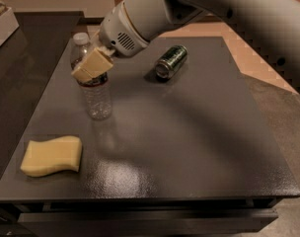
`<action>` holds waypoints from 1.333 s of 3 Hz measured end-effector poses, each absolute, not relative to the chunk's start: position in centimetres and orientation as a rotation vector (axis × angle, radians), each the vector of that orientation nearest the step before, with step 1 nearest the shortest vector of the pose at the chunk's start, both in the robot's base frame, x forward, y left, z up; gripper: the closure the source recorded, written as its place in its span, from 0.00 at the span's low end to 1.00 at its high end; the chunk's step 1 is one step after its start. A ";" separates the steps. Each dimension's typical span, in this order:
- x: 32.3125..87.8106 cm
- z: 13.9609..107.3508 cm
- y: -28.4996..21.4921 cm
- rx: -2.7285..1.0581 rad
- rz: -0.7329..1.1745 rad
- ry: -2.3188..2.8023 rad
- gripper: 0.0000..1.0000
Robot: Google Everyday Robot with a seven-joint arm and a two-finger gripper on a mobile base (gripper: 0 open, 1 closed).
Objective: Move water bottle near sponge
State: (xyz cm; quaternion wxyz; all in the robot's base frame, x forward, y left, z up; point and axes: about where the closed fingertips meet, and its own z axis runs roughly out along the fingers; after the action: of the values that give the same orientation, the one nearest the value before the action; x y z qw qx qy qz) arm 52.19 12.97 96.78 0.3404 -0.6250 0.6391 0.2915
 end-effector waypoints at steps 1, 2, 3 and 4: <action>49.8 96.5 13.3 -1.647 0.822 1.630 1.00; 47.9 96.5 13.8 -1.655 0.839 1.590 1.00; 46.7 96.3 14.2 -1.665 0.814 1.554 0.82; 46.2 95.6 14.5 -1.669 0.778 1.551 0.59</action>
Offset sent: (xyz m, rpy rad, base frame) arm -0.0626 0.0100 -0.0059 0.0832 -0.0012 0.0917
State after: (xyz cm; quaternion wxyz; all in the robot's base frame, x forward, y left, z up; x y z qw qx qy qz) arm 46.25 14.54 95.60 0.3587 -0.6470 0.6015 0.3017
